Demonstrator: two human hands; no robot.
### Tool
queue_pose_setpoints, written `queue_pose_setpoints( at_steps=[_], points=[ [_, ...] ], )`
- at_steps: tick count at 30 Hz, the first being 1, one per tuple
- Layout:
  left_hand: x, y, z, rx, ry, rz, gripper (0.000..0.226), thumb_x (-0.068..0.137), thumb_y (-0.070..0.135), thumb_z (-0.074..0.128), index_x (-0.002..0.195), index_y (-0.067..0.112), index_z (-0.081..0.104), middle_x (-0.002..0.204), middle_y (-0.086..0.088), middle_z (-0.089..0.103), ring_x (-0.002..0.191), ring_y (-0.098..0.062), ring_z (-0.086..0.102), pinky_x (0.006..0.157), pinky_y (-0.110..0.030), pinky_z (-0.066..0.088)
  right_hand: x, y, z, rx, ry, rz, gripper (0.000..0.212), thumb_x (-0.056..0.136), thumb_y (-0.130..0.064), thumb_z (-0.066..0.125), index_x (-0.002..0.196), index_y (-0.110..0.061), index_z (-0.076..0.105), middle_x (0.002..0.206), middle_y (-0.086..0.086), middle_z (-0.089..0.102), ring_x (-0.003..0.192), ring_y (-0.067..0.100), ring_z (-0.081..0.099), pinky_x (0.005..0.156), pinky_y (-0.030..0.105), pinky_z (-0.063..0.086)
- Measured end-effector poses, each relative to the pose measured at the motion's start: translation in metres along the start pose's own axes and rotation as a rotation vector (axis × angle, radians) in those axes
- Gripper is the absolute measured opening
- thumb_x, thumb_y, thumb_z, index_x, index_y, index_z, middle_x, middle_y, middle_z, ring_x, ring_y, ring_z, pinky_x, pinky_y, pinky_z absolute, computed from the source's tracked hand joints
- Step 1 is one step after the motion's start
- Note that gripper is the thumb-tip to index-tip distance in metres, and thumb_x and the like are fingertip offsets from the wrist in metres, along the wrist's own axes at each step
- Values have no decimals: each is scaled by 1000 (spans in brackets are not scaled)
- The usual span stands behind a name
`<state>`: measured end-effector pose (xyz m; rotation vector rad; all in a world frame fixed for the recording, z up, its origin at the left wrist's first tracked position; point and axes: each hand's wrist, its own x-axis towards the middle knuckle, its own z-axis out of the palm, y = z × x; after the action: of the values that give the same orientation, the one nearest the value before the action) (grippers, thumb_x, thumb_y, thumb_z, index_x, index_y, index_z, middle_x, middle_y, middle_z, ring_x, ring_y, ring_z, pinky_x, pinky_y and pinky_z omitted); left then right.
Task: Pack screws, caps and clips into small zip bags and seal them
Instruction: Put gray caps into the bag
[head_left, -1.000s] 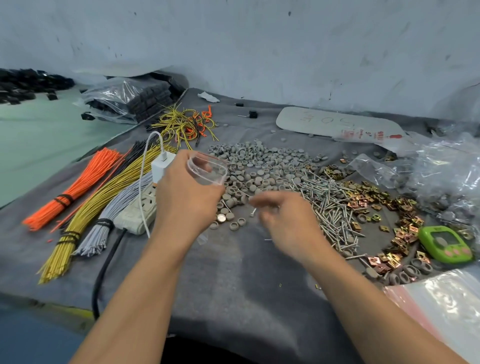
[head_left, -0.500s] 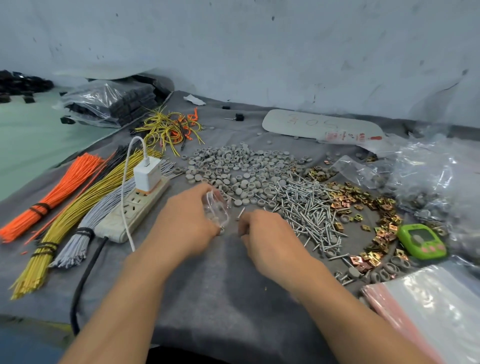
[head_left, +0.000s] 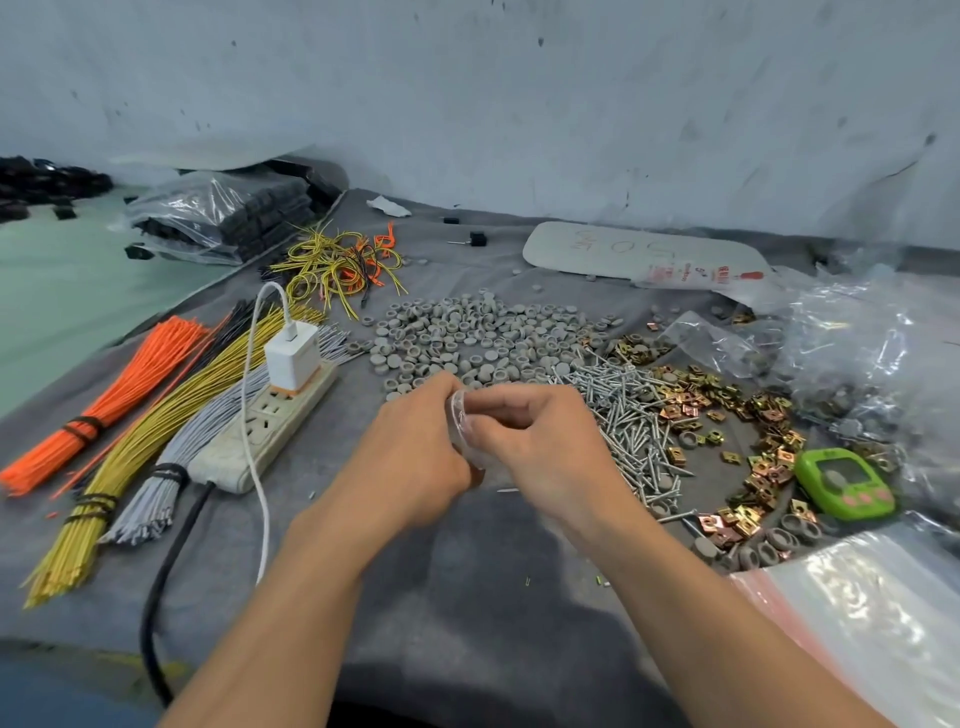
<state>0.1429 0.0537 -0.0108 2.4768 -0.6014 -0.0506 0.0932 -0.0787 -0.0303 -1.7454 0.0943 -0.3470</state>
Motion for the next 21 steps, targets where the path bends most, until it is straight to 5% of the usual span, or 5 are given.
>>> queue_pose_setpoints(
  at_steps=[3, 5, 10, 15, 21],
  points=[
    [0, -7, -7, -74, 86, -20, 37, 70, 23, 84, 89, 32, 53, 85, 14, 63, 76, -1, 58, 53, -16, 35, 5, -1, -5, 58, 178, -16, 22, 85, -3, 75, 80, -23, 83, 79, -7, 79, 73, 2, 73, 70, 19, 55],
    [1, -11, -14, -137, 185, -38, 36, 72, 24, 86, 89, 33, 56, 84, 19, 65, 75, 5, 59, 53, -14, 38, 7, 1, -11, -110, 285, -6, 21, 87, -6, 77, 80, -25, 83, 78, -13, 78, 72, -1, 71, 72, 20, 55],
    [-1, -29, -31, -213, 438, -84, 31, 76, 30, 84, 93, 35, 58, 88, 19, 68, 81, -1, 63, 61, -22, 41, -6, 8, 5, -573, -39, -74, 34, 93, -4, 61, 110, -26, 80, 107, -9, 75, 89, -2, 63, 84, -4, 38],
    [-2, -42, -35, -168, 431, -112, 31, 75, 30, 85, 93, 34, 59, 90, 17, 68, 85, -13, 63, 66, -31, 44, -10, 23, 33, -933, -254, -169, 39, 93, -13, 59, 129, -25, 67, 126, -2, 64, 116, 24, 52, 102, 38, 41],
    [-1, -47, -29, -109, 301, -115, 31, 78, 24, 83, 92, 37, 58, 90, 15, 64, 77, 1, 54, 56, -22, 38, -11, 18, 25, -974, -215, -133, 11, 94, -17, 60, 88, -27, 59, 97, -2, 62, 98, 25, 56, 84, 38, 42]
  ],
)
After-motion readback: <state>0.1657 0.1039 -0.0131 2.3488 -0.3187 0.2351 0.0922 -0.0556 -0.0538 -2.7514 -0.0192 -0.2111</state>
